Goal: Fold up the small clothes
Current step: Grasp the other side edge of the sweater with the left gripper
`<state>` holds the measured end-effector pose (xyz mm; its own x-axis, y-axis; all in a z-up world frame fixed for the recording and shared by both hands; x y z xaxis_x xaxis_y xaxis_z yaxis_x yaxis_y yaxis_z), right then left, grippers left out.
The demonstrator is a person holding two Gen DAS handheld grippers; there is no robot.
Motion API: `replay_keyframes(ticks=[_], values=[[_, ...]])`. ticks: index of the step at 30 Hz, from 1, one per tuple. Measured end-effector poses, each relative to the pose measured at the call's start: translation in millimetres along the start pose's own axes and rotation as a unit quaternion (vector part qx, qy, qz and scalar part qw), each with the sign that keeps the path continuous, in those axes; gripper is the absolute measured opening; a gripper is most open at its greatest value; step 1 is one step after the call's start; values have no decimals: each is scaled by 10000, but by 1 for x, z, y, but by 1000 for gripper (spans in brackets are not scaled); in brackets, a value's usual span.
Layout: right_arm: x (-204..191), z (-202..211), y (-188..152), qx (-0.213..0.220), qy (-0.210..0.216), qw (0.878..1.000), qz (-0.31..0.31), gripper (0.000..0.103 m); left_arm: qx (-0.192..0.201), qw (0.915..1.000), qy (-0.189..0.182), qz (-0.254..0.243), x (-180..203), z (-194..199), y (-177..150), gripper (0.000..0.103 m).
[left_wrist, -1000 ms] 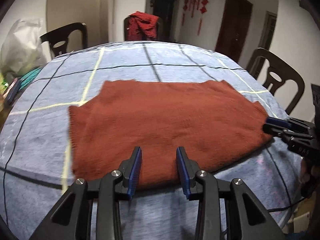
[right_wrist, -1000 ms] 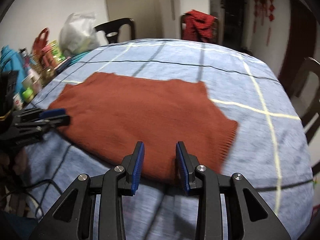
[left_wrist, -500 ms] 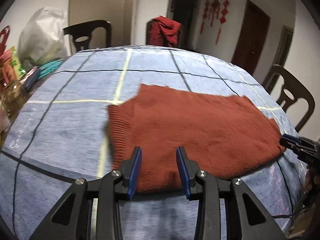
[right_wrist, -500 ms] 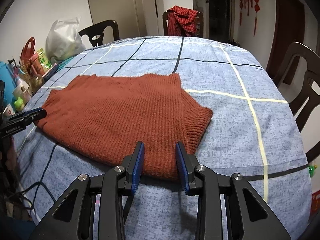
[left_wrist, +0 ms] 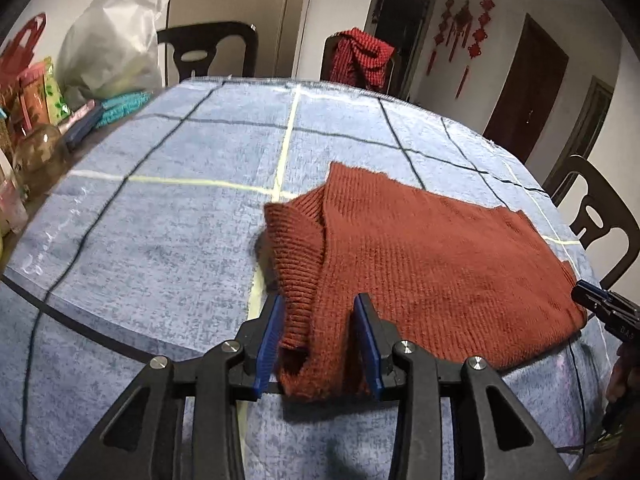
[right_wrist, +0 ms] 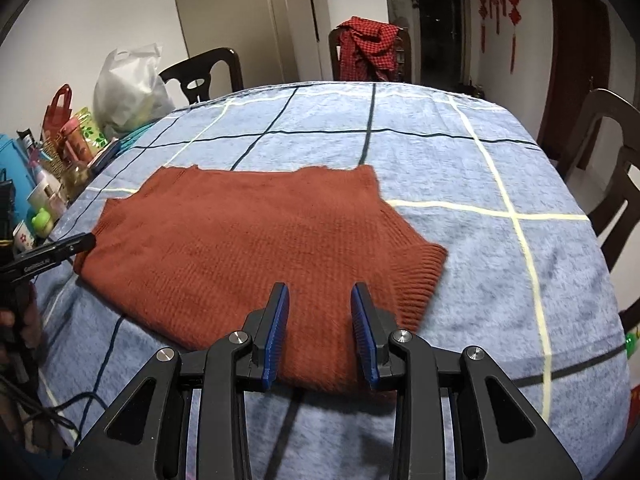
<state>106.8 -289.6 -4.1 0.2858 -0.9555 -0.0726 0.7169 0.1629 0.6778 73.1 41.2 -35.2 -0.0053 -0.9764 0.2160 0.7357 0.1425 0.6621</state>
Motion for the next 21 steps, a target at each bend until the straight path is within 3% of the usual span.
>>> replay_keyframes(ticks=[8,21], values=[[-12,-3,6,6,190,9998,18,33,-23,9999,146,-51,2,-8,2,44],[-80,-28,16,-81,792,9941,739,32,-37,9998,169,-129,5,-20,12,49]])
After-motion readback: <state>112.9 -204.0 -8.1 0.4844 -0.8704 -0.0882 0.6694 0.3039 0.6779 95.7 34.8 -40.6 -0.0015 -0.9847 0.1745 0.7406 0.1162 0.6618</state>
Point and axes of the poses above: each gripper's, at about its wrist camera, not at the fingertips, and z roughly against the way its jaws point, x to its right, y to its top, the point moved 7 cm from there along -z, roughly the way its jaws point, and after that the axes turned 2 degrees about -y, right-handed, at the moved point
